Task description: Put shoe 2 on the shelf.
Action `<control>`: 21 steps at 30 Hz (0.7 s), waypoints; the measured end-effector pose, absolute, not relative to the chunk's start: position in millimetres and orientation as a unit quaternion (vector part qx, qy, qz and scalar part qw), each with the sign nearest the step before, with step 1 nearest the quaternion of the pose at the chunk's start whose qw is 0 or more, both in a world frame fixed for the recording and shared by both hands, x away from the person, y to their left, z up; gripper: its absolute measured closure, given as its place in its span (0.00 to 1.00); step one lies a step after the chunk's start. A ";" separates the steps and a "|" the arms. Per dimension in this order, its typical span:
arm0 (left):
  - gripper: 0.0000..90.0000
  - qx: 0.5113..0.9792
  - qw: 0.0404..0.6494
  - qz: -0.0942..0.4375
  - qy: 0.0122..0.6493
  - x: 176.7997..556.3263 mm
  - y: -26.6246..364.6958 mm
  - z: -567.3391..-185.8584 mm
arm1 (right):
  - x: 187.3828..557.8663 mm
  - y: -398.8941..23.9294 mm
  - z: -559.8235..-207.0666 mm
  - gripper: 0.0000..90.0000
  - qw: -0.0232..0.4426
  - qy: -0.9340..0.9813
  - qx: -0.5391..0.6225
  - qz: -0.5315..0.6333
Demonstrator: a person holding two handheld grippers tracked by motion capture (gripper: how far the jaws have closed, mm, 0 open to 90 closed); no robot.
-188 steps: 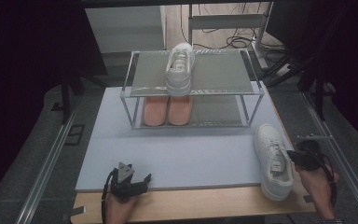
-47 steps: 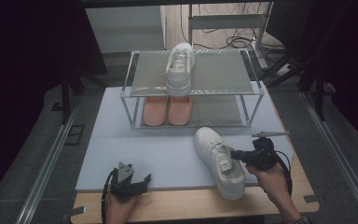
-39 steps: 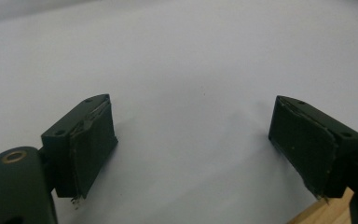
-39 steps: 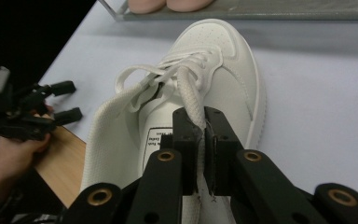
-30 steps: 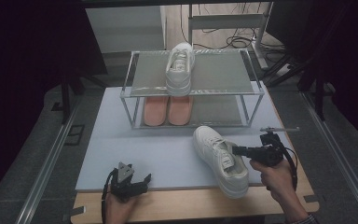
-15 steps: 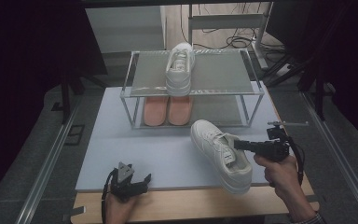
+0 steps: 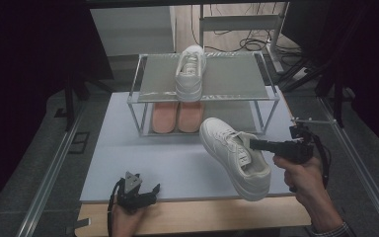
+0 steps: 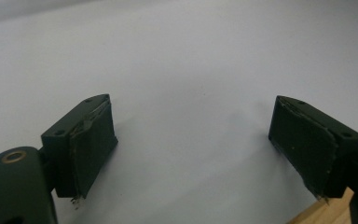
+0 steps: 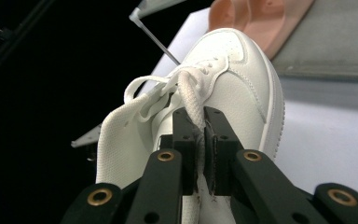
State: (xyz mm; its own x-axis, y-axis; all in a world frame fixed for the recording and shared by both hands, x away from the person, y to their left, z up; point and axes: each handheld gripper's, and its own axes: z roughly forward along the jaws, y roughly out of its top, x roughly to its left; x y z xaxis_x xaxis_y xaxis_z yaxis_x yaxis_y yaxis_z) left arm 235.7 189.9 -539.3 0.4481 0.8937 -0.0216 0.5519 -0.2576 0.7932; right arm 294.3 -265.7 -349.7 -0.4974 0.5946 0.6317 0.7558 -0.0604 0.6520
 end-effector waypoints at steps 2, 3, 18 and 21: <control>0.16 0.761 0.381 0.224 0.475 235.7 190.1 -539.2 | 294.0 -266.0 -343.0 0.94 0.080 -0.678 -0.494 -0.538; 0.16 0.761 0.381 0.224 0.475 235.7 190.1 -539.2 | 293.9 -266.2 -340.0 0.94 0.081 -0.676 -0.494 -0.541; 0.16 0.761 0.381 0.224 0.475 235.8 190.1 -539.3 | 300.2 -272.5 -295.4 0.94 0.079 -0.655 -0.494 -0.567; 0.16 0.761 0.381 0.224 0.475 235.8 190.1 -539.3 | 304.2 -274.1 -286.7 0.94 0.071 -0.648 -0.498 -0.572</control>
